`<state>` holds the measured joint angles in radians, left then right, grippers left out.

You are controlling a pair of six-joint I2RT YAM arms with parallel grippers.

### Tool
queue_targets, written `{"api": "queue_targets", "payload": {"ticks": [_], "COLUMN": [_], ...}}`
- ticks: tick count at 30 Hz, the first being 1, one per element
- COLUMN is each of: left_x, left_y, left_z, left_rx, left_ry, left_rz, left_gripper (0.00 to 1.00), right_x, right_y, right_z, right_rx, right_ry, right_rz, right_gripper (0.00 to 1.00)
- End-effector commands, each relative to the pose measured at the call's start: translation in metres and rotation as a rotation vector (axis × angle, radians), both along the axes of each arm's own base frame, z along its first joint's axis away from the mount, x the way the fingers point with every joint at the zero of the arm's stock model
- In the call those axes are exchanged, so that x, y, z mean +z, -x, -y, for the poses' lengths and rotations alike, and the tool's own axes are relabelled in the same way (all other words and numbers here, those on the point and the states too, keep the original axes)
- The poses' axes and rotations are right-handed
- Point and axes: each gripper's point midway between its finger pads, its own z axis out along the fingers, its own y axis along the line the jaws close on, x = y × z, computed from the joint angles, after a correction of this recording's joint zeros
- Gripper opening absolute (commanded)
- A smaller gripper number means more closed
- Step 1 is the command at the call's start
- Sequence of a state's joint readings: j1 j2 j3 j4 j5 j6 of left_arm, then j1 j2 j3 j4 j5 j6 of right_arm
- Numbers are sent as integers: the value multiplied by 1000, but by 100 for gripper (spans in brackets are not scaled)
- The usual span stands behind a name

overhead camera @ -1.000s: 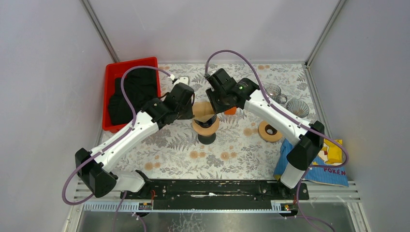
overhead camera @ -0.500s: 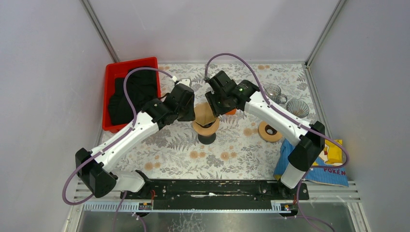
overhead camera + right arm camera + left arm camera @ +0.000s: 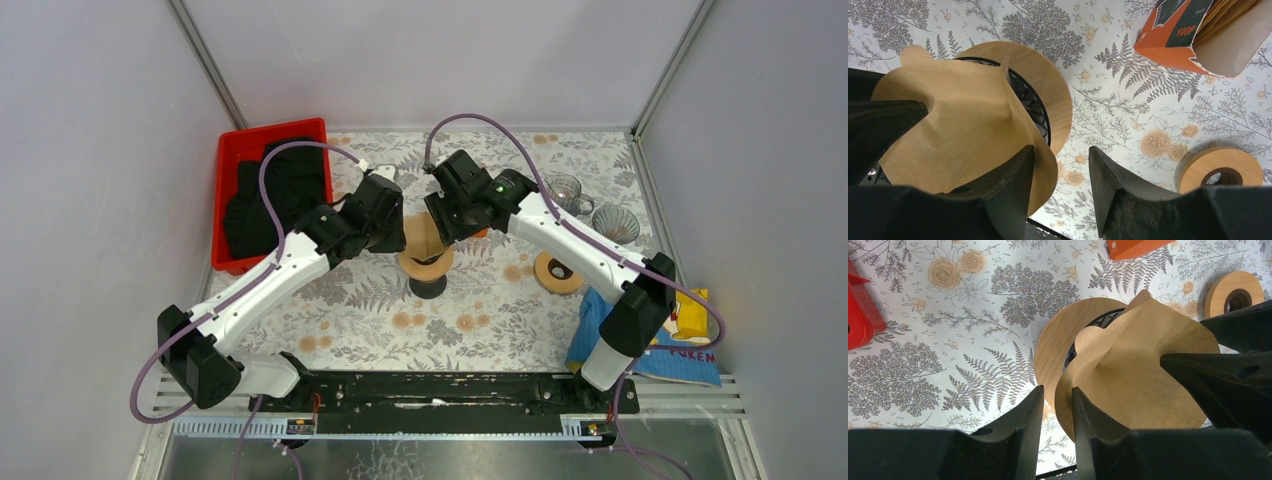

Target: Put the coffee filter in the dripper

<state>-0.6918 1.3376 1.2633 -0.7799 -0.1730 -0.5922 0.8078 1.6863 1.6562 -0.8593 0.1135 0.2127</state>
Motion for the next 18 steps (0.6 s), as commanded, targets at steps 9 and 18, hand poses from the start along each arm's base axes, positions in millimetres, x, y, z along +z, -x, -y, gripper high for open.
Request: {"api": "queue_targets", "payload": {"ticks": [9, 18], "left_x": [-3, -8], "left_y": [-6, -5], "left_z": [7, 5], "left_rx": [-23, -19], "left_ry": [26, 19], "left_rz": [13, 6], "left_gripper": [37, 38], "right_x": [7, -4], "right_y": [-4, -4], "right_z": [-3, 0], "right_rx": [18, 14], "right_ry": [-34, -18], "right_rz": [40, 30], "right_gripper": [52, 53]}}
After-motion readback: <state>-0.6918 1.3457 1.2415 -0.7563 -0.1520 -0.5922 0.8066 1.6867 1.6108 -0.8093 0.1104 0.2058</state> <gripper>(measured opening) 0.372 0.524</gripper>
